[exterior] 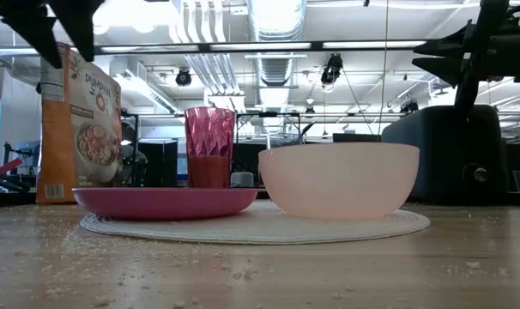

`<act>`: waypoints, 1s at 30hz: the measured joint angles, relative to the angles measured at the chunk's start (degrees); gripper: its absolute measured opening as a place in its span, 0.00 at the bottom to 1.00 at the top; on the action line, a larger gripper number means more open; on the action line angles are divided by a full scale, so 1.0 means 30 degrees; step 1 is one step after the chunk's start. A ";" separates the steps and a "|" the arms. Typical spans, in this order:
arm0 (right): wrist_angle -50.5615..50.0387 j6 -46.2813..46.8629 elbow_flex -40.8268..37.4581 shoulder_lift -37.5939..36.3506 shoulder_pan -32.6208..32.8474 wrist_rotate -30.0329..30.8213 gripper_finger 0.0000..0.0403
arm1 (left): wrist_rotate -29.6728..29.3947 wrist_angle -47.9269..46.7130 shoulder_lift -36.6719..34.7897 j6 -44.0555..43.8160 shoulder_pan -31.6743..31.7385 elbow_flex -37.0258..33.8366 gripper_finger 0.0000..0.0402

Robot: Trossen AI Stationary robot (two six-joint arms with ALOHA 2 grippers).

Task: Arrange a breakfast setting
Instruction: Pour the cereal into the orange bowl

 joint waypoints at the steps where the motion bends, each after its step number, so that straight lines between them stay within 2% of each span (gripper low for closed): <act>1: 0.0000 0.0000 0.0000 0.0000 0.0000 0.0000 0.23 | 0.0293 0.0009 -0.0132 -0.0211 0.0000 -0.0152 0.83; 13: 0.0000 0.0000 0.0000 0.0000 0.0000 0.0000 0.23 | 0.2687 0.0001 -0.2136 -0.6148 0.0200 -0.3282 0.83; 18: 0.0000 0.0000 0.0000 0.0000 0.0000 0.0000 0.23 | 0.3396 0.0015 -0.2361 -0.7279 0.0471 -0.3872 0.83; 23: 0.0000 0.0000 0.0000 0.0000 0.0000 0.0000 0.23 | 0.3020 0.0014 -0.2434 -0.7722 0.0948 -0.4230 0.83; 30: 0.0000 0.0000 0.0000 0.0000 0.0000 0.0000 0.23 | 0.1447 0.0012 -0.2320 -0.8544 0.2557 -0.5256 0.83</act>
